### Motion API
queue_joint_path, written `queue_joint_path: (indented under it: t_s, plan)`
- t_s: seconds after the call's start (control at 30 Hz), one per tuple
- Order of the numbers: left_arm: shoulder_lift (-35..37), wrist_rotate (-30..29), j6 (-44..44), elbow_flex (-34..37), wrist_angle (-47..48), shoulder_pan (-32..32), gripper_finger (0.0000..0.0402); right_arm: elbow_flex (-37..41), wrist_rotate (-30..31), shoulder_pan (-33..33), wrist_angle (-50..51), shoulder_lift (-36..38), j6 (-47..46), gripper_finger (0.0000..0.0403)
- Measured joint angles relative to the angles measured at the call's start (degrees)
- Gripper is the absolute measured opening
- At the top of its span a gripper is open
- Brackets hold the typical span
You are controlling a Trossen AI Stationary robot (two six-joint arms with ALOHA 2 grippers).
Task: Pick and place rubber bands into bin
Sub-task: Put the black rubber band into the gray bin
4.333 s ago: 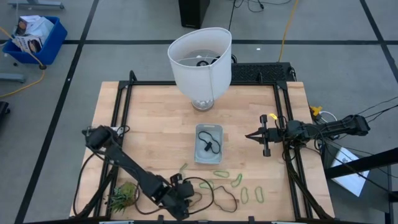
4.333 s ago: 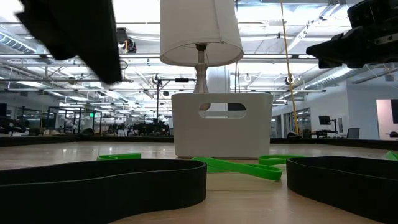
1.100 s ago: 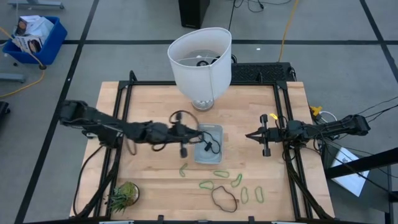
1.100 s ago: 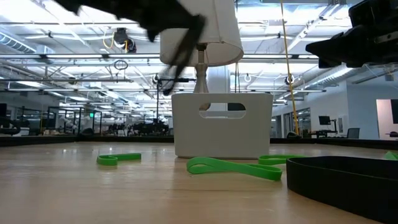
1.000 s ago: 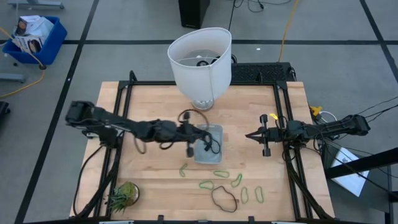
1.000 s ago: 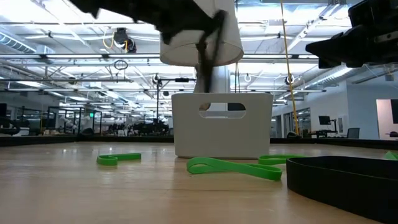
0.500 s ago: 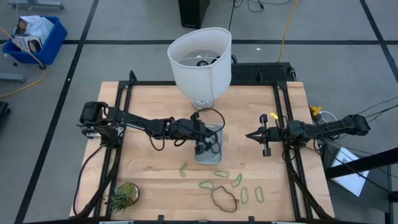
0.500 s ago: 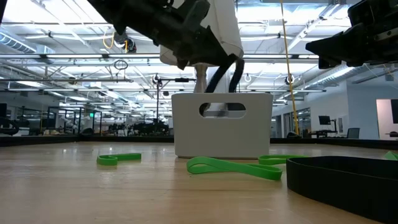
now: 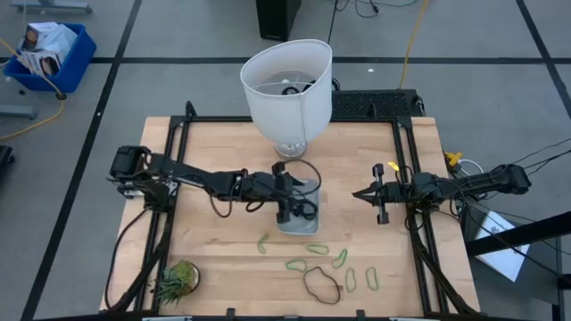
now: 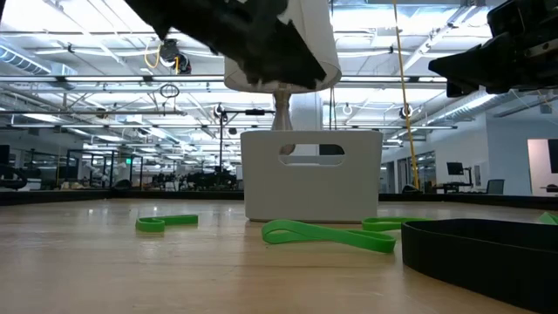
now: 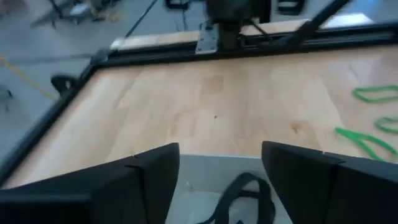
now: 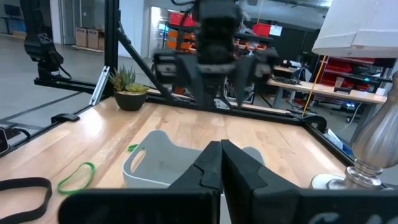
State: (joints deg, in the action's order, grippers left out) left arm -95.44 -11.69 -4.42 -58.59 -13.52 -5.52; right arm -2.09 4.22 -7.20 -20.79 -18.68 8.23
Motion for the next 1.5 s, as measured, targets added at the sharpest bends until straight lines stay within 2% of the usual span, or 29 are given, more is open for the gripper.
queue_joint_path:
  t_s: [0.1, 0.17, 0.33, 0.43, 0.47, 0.63, 0.7, 0.77, 0.83, 0.93, 1.13, 1.3, 1.5]
  plan:
    - [2.7, -6.3, -4.9, 0.0, 3.7, -4.1, 0.0233, 0.0, 0.0, 0.0, 0.3, 0.0, -0.2, 0.0]
    - [5.2, -12.5, -5.8, 0.1, 6.3, -7.3, 0.0208, 0.0, 0.0, 0.0, 0.4, 0.0, -1.0, 0.0]
    - [13.6, -20.1, -7.1, 4.0, 5.3, -12.3, 0.0097, 0.0, 0.0, 0.0, -0.3, 0.0, -1.8, 0.0]
    - [19.7, -19.6, -6.9, 11.1, 2.4, -11.7, 0.0023, 0.0, 0.0, 0.0, -0.4, 0.0, -1.8, 0.0]
    - [22.1, -18.2, -6.3, 14.3, -0.3, -11.1, 0.0013, 0.0, 0.0, 0.0, -0.4, 0.0, -1.8, 0.0]
    - [29.9, -9.7, -5.7, 33.0, -30.2, -9.9, 0.0005, 0.0, 0.0, 0.0, -0.4, 0.0, -1.8, 0.0]
    - [31.7, -9.5, -5.7, 39.7, -39.2, -9.8, 0.0005, 0.0, 0.0, 0.0, -0.4, 0.0, -1.8, 0.0]
    - [32.7, -12.5, -4.0, 45.1, -44.2, -9.6, 0.0004, 0.0, 0.0, 0.0, -0.4, 0.0, -1.8, 0.0]
    - [33.0, -14.5, -0.5, 48.9, -46.0, -9.1, 0.0003, 0.0, 0.0, 0.0, -0.8, 0.0, -1.8, 0.0]
    - [33.0, -14.1, 2.0, 50.9, -47.4, -8.8, 0.0003, 0.0, 0.0, 0.0, -0.8, 0.0, -2.5, 0.0]
    - [32.8, -10.7, -1.8, 53.2, -43.7, -10.3, 0.0002, 0.0, 0.1, 0.0, -0.9, 0.0, 1.1, 0.0]
    - [32.8, -10.6, -0.1, 58.1, -50.8, -9.6, 0.0002, 0.0, 0.1, 0.0, -1.3, 0.0, 3.1, 0.0]
    - [32.9, -6.0, -3.8, 58.1, -50.5, -8.0, 0.0003, 0.0, 0.1, 0.0, -1.5, 0.0, 2.4, 0.0]
